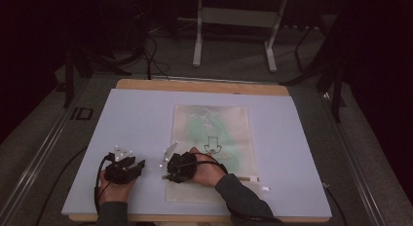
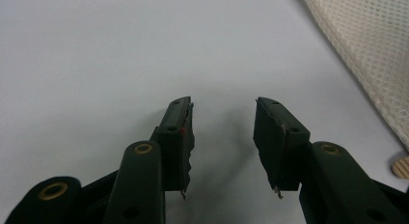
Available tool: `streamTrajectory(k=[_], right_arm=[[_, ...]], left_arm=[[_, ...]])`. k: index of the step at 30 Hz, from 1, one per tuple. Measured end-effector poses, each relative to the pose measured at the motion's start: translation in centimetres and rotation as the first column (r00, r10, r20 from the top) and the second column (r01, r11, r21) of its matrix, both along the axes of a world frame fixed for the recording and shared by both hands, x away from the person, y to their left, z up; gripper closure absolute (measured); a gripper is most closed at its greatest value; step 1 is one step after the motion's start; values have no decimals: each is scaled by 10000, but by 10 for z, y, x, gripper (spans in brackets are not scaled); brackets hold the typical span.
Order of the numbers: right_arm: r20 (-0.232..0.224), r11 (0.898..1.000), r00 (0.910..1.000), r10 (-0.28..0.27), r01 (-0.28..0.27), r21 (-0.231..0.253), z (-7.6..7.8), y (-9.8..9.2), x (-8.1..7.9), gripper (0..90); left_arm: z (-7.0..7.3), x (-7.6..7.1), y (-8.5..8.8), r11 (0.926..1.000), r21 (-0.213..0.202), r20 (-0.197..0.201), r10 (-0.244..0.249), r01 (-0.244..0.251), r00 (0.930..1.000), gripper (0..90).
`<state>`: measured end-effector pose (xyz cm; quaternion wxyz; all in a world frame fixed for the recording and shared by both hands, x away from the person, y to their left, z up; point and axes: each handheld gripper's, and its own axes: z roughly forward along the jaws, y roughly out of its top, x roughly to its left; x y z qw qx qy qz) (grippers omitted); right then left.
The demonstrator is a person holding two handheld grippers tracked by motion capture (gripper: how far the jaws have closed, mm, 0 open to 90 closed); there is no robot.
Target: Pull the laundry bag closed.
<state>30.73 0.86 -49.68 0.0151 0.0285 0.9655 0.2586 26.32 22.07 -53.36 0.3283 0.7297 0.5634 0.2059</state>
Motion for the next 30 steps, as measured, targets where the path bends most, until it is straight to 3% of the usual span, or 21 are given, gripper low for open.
streamTrajectory(k=[17,25,30], right_arm=[[-444,9993,9990,0,-17,-384,-8,23,6,746],[-477,9982,9988,-49,20,-593,-15,30,6,796],[-244,9978,9997,46,-62,-659,-14,32,5,808]], left_arm=[[0,1,0,10000,28,-66,-77,77,9999,572],[0,1,0,10000,9,-67,-87,87,9999,573],[0,1,-1,9999,30,-65,-111,112,9999,573]])
